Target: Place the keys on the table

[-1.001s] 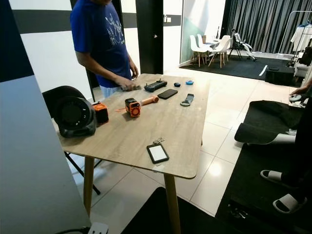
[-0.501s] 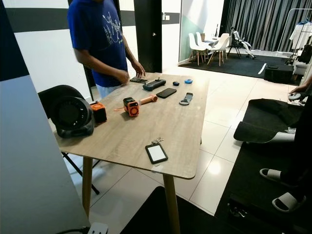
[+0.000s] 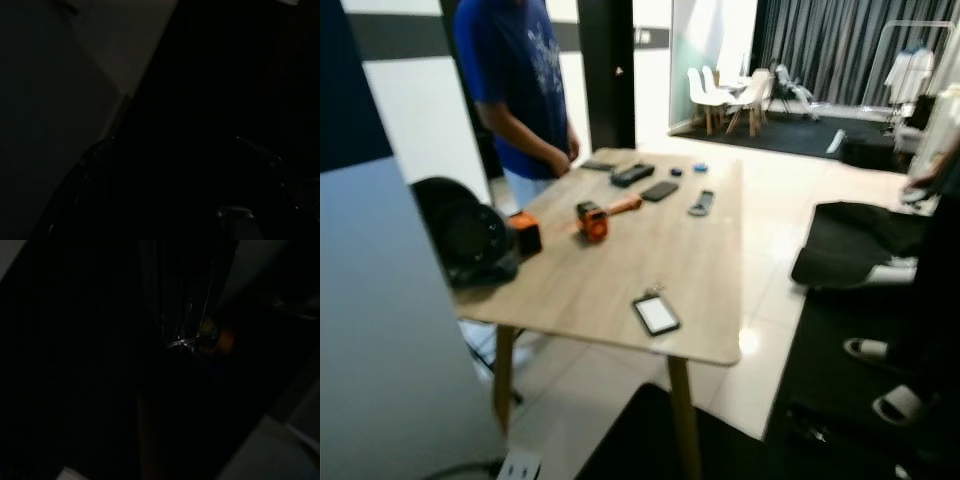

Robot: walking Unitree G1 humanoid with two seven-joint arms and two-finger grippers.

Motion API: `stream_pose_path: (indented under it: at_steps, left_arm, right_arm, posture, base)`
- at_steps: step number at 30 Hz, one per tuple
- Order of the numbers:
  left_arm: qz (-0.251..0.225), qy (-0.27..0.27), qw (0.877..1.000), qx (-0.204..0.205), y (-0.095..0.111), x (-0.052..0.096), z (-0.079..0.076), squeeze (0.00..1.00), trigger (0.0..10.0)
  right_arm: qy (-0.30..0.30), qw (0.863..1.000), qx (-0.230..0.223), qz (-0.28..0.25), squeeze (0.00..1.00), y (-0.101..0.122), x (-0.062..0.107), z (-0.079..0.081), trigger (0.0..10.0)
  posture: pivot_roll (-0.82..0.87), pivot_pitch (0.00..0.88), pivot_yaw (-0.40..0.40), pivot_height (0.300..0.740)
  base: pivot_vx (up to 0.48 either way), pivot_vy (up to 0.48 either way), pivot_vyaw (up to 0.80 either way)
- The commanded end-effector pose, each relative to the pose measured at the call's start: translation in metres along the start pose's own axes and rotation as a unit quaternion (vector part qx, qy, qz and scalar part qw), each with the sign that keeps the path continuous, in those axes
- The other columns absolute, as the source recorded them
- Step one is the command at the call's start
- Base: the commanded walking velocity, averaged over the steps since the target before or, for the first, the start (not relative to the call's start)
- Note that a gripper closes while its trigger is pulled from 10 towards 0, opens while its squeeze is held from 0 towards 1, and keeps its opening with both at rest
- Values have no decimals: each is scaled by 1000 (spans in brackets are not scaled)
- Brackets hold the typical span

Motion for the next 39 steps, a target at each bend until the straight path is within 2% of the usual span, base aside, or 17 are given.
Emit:
stream_pose_path:
  at_steps: [1,12,30,37,39]
  left_arm:
    - [-1,1,1000,3,-2,1,2,0,10000]
    - [-13,-7,1000,11,1,2,0,0,10000]
    - [-21,-26,999,1,2,3,-5,0,10000]
    - [-21,-33,999,-12,2,3,-6,0,10000]
    - [-16,-30,999,1,0,3,-5,0,10000]
  right_arm:
    - [3,1000,-2,-5,0,2,-1,4,10000]
    - [3,1000,-2,-5,0,2,-1,4,10000]
    - [5,1000,-2,-6,0,3,-1,5,10000]
    - [4,1000,-2,-5,0,2,-1,6,10000]
    - [4,1000,-3,-5,0,2,-1,6,10000]
  posture:
    - [70,21,-6,740]
    - [70,21,-6,740]
    - [74,16,-7,740]
    - [74,12,-3,740]
    - [73,11,-1,740]
  base:
    - [0,0,0]
    - [0,0,0]
    - [0,0,0]
    - [0,-460,0]
    - [0,0,0]
Point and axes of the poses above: a point about 5 cm out from each wrist's last joint towards the gripper, its own x axis pointing back from the gripper into the wrist, its own y axis along the axis of the wrist's last joint, z = x × y, the point moved 5 cm from there along -x, pointing out of the wrist towards the gripper, and after that the axes turned 8 degrees about x, right-handed, at the moved point
